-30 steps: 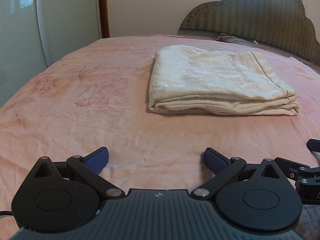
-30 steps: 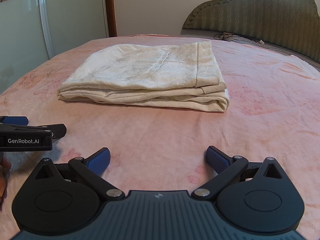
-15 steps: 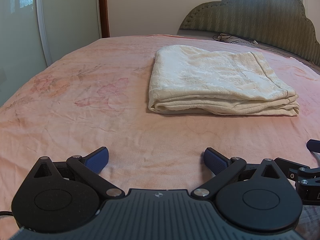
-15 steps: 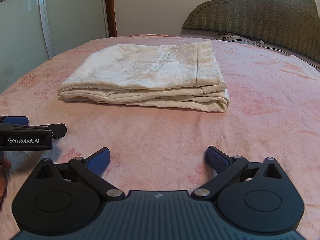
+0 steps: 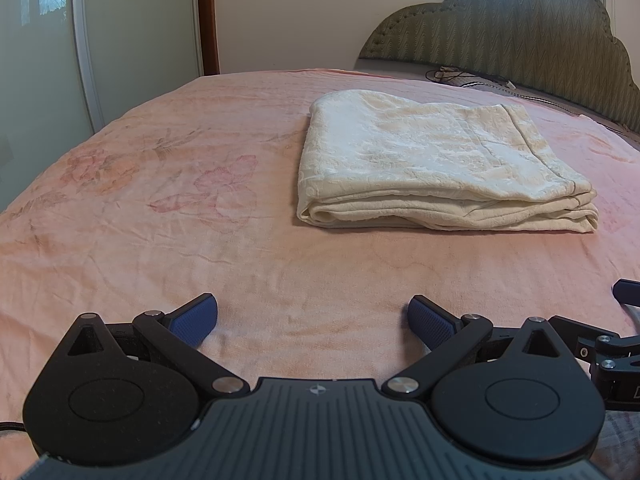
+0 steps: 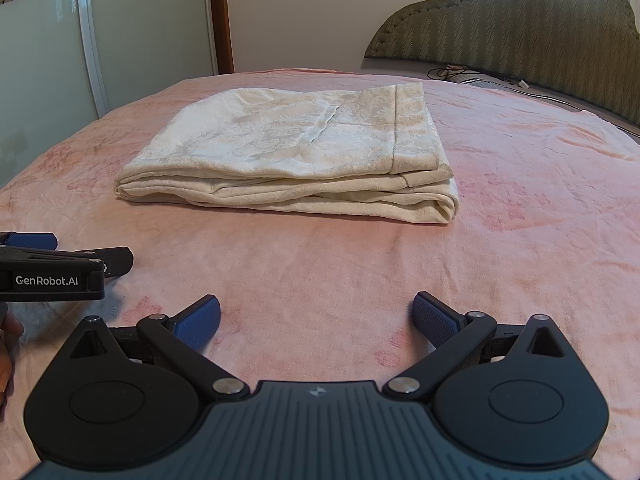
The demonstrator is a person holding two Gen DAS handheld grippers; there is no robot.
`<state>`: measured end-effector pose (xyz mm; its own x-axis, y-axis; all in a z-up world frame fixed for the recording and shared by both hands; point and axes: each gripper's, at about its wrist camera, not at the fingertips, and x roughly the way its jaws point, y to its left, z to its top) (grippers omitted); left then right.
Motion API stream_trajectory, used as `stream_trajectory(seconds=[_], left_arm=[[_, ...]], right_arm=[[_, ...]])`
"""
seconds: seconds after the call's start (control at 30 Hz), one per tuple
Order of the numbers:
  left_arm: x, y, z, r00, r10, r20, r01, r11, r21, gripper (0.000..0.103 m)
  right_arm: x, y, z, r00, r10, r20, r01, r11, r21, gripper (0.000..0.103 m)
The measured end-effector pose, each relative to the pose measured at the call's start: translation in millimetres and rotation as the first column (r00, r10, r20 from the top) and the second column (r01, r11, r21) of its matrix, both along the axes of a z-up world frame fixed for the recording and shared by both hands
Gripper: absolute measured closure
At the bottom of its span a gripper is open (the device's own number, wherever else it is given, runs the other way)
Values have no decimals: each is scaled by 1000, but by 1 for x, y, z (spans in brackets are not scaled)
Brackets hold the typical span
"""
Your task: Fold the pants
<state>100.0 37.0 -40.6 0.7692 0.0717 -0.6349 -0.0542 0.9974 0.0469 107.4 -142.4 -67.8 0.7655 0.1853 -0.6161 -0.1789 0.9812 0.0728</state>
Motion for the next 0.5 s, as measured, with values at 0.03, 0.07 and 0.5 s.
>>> stream_trajectory(seconds=[0.03, 0.07, 0.5], left_arm=[[0, 0, 0, 1000, 0, 0, 0, 1000, 0, 0], [0, 0, 0, 1000, 0, 0, 0, 1000, 0, 0], [0, 1, 0, 1000, 0, 0, 0, 1000, -2, 0]], right_arm=[[0, 0, 0, 1000, 0, 0, 0, 1000, 0, 0], [0, 0, 0, 1000, 0, 0, 0, 1000, 0, 0], [0, -4, 3, 1000, 13, -17, -12, 1000, 22, 0]])
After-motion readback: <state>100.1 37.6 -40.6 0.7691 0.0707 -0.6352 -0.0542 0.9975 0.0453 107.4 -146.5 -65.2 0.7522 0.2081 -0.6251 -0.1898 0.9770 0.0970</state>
